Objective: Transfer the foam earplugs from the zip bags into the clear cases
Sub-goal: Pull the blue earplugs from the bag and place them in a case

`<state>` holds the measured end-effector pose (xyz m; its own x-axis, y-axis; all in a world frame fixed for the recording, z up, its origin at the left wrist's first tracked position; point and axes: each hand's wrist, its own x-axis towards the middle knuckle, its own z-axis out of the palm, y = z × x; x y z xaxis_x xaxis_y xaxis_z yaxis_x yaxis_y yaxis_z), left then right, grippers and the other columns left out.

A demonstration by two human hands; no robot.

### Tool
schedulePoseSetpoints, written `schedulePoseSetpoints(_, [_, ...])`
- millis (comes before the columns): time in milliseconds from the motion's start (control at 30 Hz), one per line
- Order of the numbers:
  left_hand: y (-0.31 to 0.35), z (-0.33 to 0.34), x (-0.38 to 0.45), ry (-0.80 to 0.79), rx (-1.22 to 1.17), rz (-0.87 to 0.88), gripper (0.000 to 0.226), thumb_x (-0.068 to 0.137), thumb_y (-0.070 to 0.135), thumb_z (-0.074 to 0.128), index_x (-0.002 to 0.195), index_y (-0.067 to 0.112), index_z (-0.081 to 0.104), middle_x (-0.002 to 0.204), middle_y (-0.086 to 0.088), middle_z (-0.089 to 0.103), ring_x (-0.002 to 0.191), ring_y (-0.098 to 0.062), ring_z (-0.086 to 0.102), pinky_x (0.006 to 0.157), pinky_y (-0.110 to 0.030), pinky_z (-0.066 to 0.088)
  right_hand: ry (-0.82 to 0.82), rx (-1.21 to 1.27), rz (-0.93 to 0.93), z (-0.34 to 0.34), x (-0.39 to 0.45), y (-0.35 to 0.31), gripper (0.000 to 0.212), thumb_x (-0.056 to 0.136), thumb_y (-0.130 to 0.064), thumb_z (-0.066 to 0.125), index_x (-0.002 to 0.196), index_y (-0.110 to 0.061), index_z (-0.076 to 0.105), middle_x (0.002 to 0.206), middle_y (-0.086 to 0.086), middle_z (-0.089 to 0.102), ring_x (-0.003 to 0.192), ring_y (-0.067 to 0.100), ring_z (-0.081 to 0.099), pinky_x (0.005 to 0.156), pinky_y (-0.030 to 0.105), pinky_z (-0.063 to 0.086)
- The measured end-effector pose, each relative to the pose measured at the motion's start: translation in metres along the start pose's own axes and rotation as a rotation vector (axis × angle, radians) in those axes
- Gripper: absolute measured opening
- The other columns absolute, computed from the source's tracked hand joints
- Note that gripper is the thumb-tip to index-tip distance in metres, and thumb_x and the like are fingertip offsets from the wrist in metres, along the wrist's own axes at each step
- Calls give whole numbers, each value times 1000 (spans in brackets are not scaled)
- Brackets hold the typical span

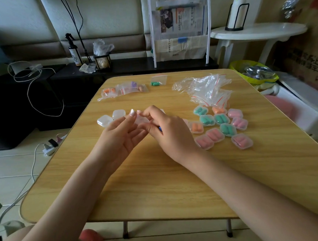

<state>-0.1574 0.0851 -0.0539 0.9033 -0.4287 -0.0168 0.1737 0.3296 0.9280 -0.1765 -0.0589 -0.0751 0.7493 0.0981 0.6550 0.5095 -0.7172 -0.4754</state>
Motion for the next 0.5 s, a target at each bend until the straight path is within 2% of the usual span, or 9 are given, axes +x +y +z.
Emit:
schedulePoseSetpoints(67, [0,1,-1,66,26,37,33,84,30,54,95,0,61,74,-6,70,70,-10,68,69,-19,57,27,-29,-24,0,0,-1,41,95,-42,40,120,-15,58,70,1,68,56,17,63,47,37,50])
schedulePoseSetpoints(133, [1,3,-3,87,52,74,29,84,28,54,92,1,60,67,-3,69,64,-8,68,64,-16,55,21,-48,-35,1,-1,-3,45,96,-44,35,128,-19,54,64,0,66,51,15,59,45,35,48])
schedulePoseSetpoints(233, [3,1,-3,66,64,87,27,85,26,54,94,2,63,73,-4,72,69,-11,70,66,-18,55,4,2,-25,1,-2,-6,44,97,-42,37,132,-18,52,56,-6,57,45,9,50,44,29,41])
schedulePoseSetpoints(300, [3,1,-3,53,79,82,28,86,26,53,94,2,64,80,-7,73,74,-14,71,67,-18,55,25,48,-6,0,-2,-6,38,99,-34,45,130,-14,55,54,-17,43,44,1,42,47,18,34])
schedulePoseSetpoints(367, [4,1,-3,37,96,78,29,86,27,53,95,2,65,81,-7,73,76,-14,71,67,-18,55,68,78,2,0,-4,-7,33,97,-23,53,127,-10,59,53,-28,34,45,-9,44,48,7,29])
schedulePoseSetpoints(433, [5,1,-2,38,101,72,30,85,28,53,95,2,65,81,-6,73,76,-14,71,68,-19,55,82,94,5,1,-5,-9,31,96,-17,54,125,-8,61,56,-34,38,51,-16,47,50,3,33])
schedulePoseSetpoints(500, [6,1,-2,36,90,52,31,83,26,54,98,1,65,87,-10,73,80,-18,72,70,-21,56,119,72,37,2,-2,-7,29,97,-15,51,124,-10,62,63,-21,57,50,-5,53,48,8,37])
